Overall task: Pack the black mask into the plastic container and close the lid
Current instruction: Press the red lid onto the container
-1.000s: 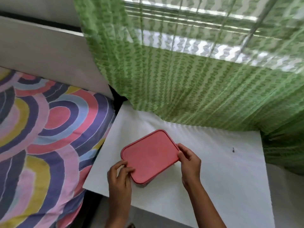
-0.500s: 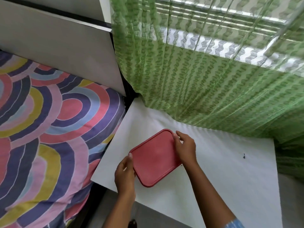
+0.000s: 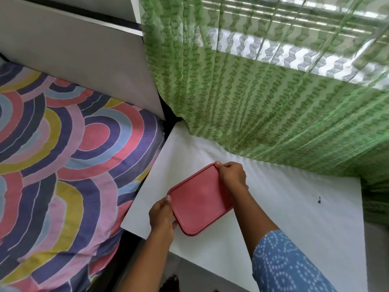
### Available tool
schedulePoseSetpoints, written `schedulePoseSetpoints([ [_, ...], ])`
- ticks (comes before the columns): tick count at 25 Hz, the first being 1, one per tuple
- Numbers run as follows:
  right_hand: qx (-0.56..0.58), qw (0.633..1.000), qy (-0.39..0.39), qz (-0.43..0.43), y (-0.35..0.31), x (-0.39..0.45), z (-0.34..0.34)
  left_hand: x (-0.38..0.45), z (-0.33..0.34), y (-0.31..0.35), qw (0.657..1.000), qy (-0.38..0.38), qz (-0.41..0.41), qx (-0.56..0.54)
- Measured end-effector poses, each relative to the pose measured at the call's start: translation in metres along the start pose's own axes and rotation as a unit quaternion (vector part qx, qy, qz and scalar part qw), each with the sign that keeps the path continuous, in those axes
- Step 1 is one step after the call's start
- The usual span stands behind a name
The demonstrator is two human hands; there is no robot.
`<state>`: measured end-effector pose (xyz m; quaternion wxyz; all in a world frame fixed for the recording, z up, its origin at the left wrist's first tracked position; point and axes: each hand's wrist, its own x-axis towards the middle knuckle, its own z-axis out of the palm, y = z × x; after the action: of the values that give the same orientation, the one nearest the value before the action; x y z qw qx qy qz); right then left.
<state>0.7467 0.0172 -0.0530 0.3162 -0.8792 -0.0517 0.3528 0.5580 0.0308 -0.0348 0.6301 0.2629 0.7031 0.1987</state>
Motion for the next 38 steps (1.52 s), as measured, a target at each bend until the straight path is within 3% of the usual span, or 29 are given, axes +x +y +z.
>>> schedulePoseSetpoints([
  [3, 0.019, 0.998, -0.054, -0.035, 0.013, -0.004, -0.007, 0.003, 0.004, -0.016, 0.997, 0.002, 0.043, 0.062],
  [5, -0.041, 0.992, -0.093, -0.081, 0.036, -0.01, -0.014, 0.002, 0.011, -0.033, 0.997, 0.0, 0.034, 0.075],
  [7, -0.101, 0.984, -0.108, -0.101, 0.055, -0.013, -0.017, 0.003, 0.018, -0.045, 0.993, 0.048, 0.064, 0.089],
  [13, -0.079, 0.984, -0.053, -0.153, 0.07, -0.013, -0.013, 0.006, 0.026, -0.056, 0.962, 0.157, 0.164, 0.151],
  [18, -0.082, 0.982, -0.042, -0.163, 0.069, -0.014, -0.014, 0.009, 0.026, -0.056, 0.956, 0.159, 0.159, 0.189],
  [21, -0.062, 0.985, -0.025, -0.158, 0.077, -0.024, -0.019, 0.011, 0.021, -0.057, 0.96, 0.111, 0.168, 0.193],
  [28, 0.053, 0.988, 0.144, 0.018, 0.145, -0.06, -0.054, -0.001, 0.062, -0.044, 0.929, -0.105, 0.173, 0.31],
  [35, 0.064, 0.983, 0.161, 0.067, 0.152, -0.044, -0.07, 0.007, 0.101, -0.037, 0.889, -0.122, 0.186, 0.399],
  [38, 0.065, 0.982, 0.159, 0.084, 0.157, -0.044, -0.069, 0.008, 0.1, -0.045, 0.88, -0.088, 0.22, 0.411],
])
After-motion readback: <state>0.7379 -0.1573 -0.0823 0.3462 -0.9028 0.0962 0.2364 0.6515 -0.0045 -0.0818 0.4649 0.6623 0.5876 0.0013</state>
